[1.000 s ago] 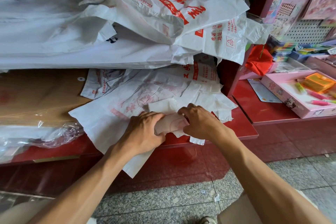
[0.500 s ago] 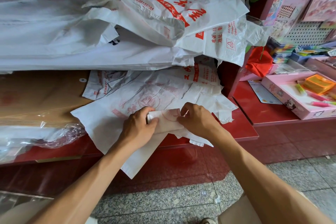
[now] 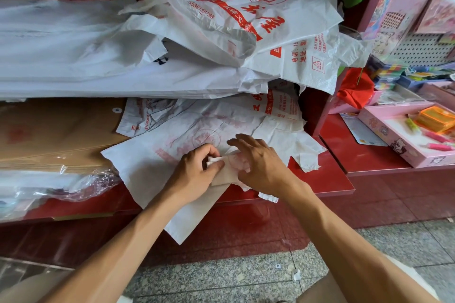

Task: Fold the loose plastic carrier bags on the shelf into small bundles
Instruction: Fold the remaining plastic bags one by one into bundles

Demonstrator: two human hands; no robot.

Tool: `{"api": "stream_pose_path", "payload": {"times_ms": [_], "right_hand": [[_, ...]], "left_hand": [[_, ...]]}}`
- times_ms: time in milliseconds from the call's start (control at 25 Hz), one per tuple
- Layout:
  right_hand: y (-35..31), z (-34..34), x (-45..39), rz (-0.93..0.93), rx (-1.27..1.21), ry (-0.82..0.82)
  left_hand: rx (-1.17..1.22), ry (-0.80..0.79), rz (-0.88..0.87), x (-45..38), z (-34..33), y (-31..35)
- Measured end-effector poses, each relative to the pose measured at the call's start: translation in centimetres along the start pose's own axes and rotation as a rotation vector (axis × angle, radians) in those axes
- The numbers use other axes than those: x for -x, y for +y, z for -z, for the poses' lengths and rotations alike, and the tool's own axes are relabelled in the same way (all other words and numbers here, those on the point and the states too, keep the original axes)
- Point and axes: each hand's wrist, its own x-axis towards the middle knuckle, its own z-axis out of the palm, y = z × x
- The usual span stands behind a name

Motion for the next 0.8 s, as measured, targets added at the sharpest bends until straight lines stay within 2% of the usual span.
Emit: {"api": "stream_pose_path", "payload": {"times_ms": [120, 280, 360, 520, 800], "right_hand": [[-1.4, 0.6, -0.8, 0.035, -0.268, 0.095], [-4.8, 0.4, -1.9, 0.056, -0.548, 0.184], [-7.1, -0.3, -2.5, 0.035, -0.728, 0.174], [-13.6, -1.9, -3.0, 0.065, -1.048, -0.004], [-29.7, -8.1, -3.4, 0.204, -1.12, -0.414]], "left_hand": [[0.149, 0.112, -0.04, 0.3, 1.4, 1.1], [0.435, 0.229, 0.143, 1.5, 5.5, 1.3], [0.494, 0.245, 0.2, 2.8, 7.8, 0.7], [0.494, 0.339, 0.28, 7.5, 13.5, -1.1], [0.519, 0.678, 0.374, 20.9, 24.4, -4.8]]}}
